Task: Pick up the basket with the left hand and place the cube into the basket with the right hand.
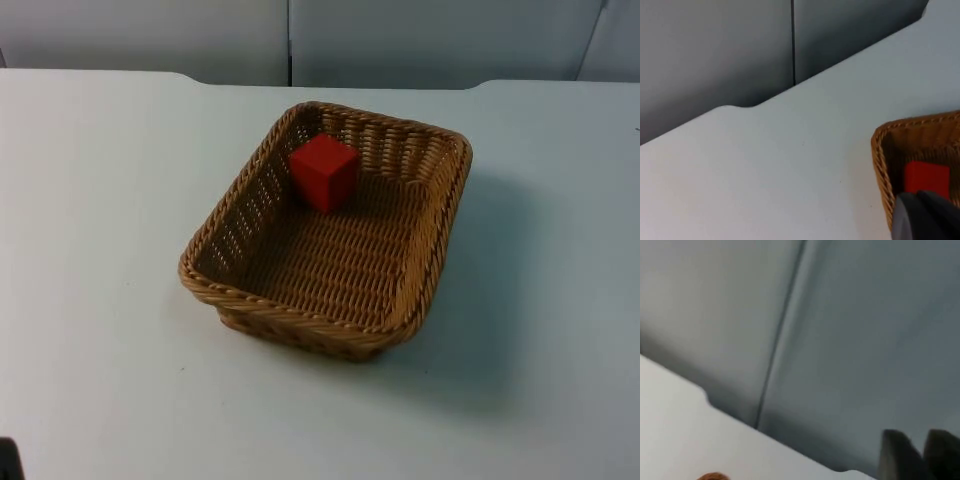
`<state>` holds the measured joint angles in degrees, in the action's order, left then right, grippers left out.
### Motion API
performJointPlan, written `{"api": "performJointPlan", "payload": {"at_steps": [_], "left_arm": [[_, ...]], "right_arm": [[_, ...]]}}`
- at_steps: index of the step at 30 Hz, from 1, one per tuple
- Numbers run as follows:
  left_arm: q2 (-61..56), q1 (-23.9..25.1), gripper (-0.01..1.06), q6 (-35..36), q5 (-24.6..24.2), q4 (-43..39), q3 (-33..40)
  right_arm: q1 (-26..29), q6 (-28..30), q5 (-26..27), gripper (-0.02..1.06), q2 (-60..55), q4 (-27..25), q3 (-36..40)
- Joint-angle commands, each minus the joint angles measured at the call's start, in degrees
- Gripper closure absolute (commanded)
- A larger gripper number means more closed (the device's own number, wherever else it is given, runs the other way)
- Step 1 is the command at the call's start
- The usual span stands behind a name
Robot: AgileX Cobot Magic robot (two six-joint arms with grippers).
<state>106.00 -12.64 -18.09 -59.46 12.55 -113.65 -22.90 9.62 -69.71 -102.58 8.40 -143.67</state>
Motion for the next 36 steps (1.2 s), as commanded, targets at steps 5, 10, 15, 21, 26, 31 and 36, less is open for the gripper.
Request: {"api": "performJointPlan", "payload": {"at_steps": [5, 10, 15, 21, 26, 31, 36], "left_arm": [[-17.07, -0.09, 1.05, 0.79, 0.78, -3.37, 9.94], [-39.28, -0.09, 1.05, 3.08, 12.06, -8.90, 29.88], [-61.16, -0.09, 1.05, 9.19, 16.88, -14.76, 48.38], [-74.39, -0.09, 1.05, 15.31, 10.93, -18.50, 56.75], [-83.90, -0.09, 1.05, 15.67, 3.24, -15.62, 62.29], [-94.87, -0.09, 1.05, 15.56, 0.39, -14.44, 70.89], [-101.22, -0.09, 1.05, 15.56, 0.12, -11.33, 75.19]], "right_arm": [[-0.23, -9.62, -0.26, 1.05, 9.69, 6.97, 2.41], [-0.23, -17.32, -0.26, 1.05, 21.29, 15.07, 14.70], [-0.23, -28.58, -0.26, 1.05, 38.49, 29.12, 42.48], [-0.23, -36.52, 2.08, 1.04, 57.00, 28.14, 68.43], [-0.23, -36.57, 5.78, 1.04, 72.84, 20.98, 86.62], [-0.23, -28.39, 8.79, 1.04, 88.87, 8.82, 104.27], [-0.23, -20.38, 9.66, 1.04, 96.66, 0.58, 109.57]]}}
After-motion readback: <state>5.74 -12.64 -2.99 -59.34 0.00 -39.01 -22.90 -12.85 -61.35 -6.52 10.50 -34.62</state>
